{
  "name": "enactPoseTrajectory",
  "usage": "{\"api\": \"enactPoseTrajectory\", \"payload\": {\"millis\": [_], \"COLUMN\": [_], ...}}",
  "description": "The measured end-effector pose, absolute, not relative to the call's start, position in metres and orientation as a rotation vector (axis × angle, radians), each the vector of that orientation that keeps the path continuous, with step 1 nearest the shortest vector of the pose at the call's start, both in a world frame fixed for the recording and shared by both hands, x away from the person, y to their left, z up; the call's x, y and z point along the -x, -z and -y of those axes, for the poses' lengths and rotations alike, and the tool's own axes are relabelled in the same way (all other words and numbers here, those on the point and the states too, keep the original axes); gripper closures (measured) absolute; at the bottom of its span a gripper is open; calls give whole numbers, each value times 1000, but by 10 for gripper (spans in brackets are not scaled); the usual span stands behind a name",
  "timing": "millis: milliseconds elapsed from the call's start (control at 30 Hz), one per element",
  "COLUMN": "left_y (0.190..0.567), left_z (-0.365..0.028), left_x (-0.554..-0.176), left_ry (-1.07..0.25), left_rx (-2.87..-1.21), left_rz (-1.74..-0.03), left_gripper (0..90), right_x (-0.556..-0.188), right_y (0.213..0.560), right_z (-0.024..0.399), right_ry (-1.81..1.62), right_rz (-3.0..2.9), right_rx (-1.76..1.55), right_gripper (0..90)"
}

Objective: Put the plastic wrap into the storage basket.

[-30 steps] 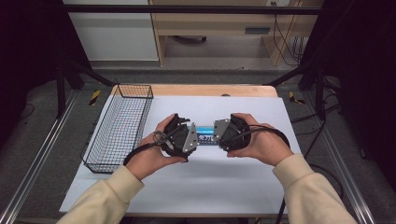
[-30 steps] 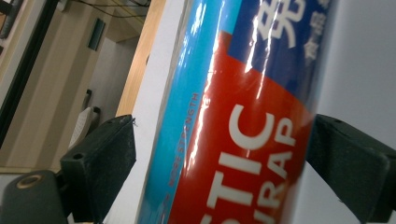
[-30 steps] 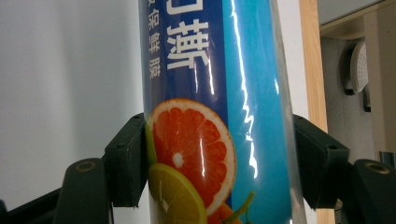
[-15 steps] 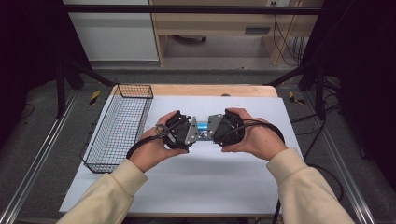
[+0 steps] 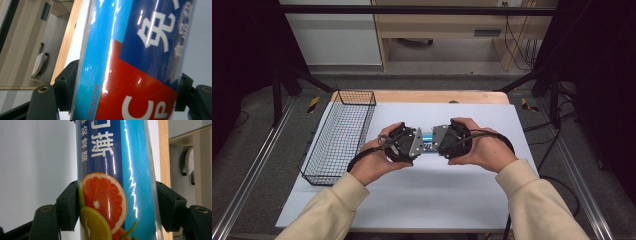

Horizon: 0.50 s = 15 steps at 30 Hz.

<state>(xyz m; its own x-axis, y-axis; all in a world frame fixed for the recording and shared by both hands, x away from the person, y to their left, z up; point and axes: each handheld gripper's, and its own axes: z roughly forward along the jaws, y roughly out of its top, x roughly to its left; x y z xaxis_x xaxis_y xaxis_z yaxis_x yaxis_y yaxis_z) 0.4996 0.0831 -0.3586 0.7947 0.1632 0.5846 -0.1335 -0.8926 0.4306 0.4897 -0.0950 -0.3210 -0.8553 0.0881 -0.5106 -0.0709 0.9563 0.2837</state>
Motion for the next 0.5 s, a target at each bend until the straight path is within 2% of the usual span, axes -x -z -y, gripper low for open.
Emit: {"api": "enactPoseTrajectory", "payload": {"millis": [233,333,500], "left_y": [361,363,366], "left_z": [-84,-85,-88], "left_x": [-503,-501,-498], "left_ry": [-839,-805,-801], "left_rx": [-2554,-2569,-2569], "left_rz": [-44,-29,-37], "left_gripper": [233,271,279], "right_x": [-490,-489,-489], "right_y": [323,326,329], "right_z": [93,91,89], "right_ry": [-413,-407,-413], "right_rz": [-2568,-2579,-2588], "right_rx": [8,9,30], "right_gripper": [311,311,310]}}
